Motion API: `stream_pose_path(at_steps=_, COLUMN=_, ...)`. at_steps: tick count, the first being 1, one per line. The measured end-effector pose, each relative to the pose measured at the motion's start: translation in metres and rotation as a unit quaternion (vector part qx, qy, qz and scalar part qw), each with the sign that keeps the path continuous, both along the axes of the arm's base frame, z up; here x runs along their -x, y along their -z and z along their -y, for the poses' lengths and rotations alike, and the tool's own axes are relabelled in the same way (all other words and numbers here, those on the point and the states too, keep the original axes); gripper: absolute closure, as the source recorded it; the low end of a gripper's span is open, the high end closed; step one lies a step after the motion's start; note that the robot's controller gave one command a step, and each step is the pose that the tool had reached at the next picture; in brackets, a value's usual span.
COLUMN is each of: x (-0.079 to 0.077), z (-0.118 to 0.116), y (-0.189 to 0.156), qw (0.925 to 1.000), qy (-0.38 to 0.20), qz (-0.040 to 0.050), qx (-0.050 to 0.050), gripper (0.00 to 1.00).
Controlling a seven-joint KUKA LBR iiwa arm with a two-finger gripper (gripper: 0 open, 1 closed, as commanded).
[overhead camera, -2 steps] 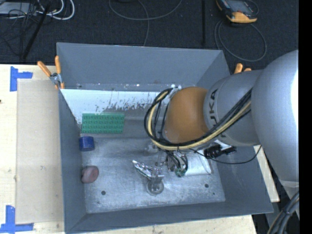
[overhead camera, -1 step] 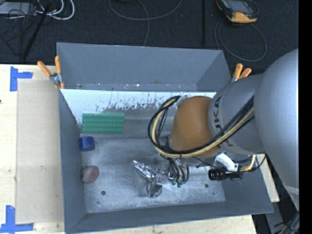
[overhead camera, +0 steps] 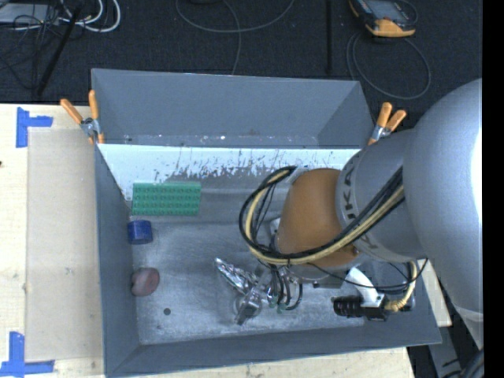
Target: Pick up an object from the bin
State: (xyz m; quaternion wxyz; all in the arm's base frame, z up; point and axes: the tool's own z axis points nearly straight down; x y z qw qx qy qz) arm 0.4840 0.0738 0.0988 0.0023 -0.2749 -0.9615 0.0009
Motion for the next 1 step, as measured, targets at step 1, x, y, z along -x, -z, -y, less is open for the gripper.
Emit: stream_pose_path(at_steps=1, x=-0.0123, z=0.0079, y=0.0277, qw=0.996, qy=0.089, qz=0.002, qx=-0.001, gripper=0.0)
